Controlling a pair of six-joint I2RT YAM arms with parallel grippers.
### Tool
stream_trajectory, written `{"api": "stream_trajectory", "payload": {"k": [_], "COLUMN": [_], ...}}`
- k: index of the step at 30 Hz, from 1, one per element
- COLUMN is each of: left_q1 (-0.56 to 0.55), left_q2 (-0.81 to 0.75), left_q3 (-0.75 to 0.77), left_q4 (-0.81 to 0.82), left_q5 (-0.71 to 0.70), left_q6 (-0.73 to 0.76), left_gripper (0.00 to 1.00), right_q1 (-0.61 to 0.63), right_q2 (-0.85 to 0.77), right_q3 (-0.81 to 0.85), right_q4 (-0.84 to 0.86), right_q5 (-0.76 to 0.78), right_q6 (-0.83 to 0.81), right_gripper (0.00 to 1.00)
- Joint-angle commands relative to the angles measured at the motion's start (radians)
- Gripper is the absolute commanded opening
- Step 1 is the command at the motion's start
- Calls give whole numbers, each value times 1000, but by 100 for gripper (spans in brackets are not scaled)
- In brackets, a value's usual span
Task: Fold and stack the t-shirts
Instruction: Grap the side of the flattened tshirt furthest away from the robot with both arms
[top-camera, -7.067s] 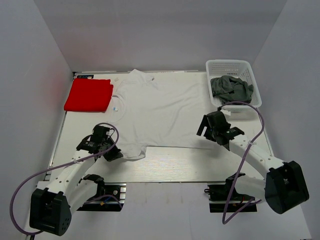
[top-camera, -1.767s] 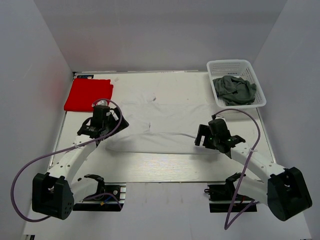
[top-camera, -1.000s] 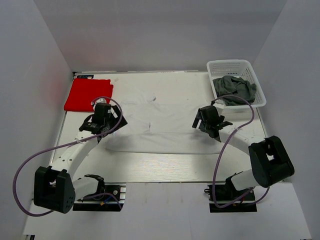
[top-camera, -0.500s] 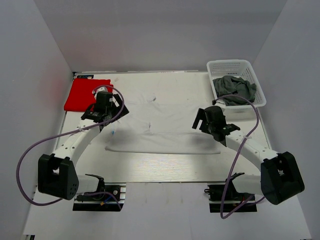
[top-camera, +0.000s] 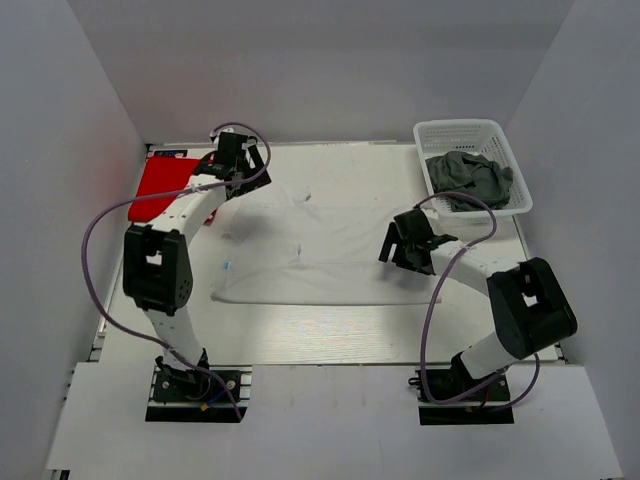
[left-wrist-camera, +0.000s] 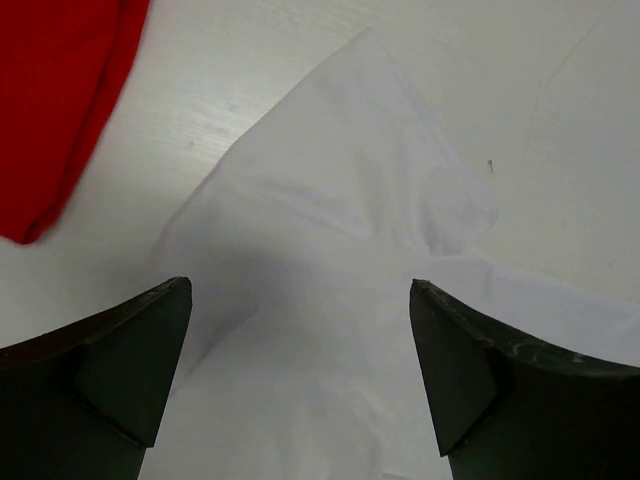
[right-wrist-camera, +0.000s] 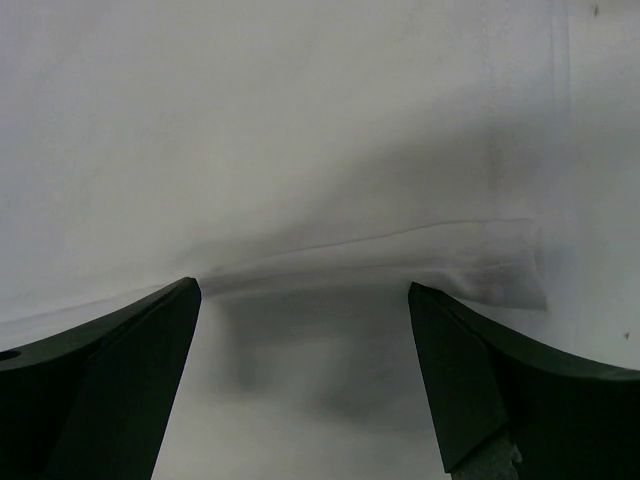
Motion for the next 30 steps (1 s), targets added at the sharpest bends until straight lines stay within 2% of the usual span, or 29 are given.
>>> {"api": "stream_trajectory", "payload": {"k": [1, 5, 8, 9, 12, 17, 19, 20, 21, 22, 26, 30], "left_q1": [5, 5, 5, 5, 5, 5, 5, 5, 5, 5, 5, 5], "left_q2": [83, 307, 441, 528, 629, 683, 693, 702, 702, 702, 690, 784], "left_q3": [154, 336, 545, 654, 810, 791, 780, 780, 780, 780, 702, 835], "left_q4": [-42, -43, -117, -138, -180, -74, -64, -63, -79, -79, -43, -134], "left_q5": [-61, -39, -8, -8, -8, 60, 60, 60, 73, 86, 84, 55], "left_q6": [74, 170, 221, 221, 247, 315, 315, 315, 315, 315, 304, 293], "left_gripper": [100, 100, 100, 100, 100, 100, 94, 88, 73, 70, 69, 67], "right_q1": [-13, -15, -18, -22, -22, -29, -29, -30, -32, -32, -33, -30], "right_q2": [37, 63, 91, 97, 100, 109, 118, 125, 132, 137, 163, 186], "right_q3": [107, 213, 293, 314, 340, 371, 385, 394, 403, 409, 451, 480], "right_q4": [11, 11, -11, -12, -12, -15, -14, -20, -23, -23, -26, -41], "right_q5": [93, 138, 168, 169, 177, 205, 208, 203, 206, 208, 205, 198], "right_q6": [22, -13, -34, -45, -56, -79, -87, -91, -94, -91, -93, -91], "right_gripper": [90, 90, 90, 90, 90, 90, 90, 90, 90, 90, 90, 90]}}
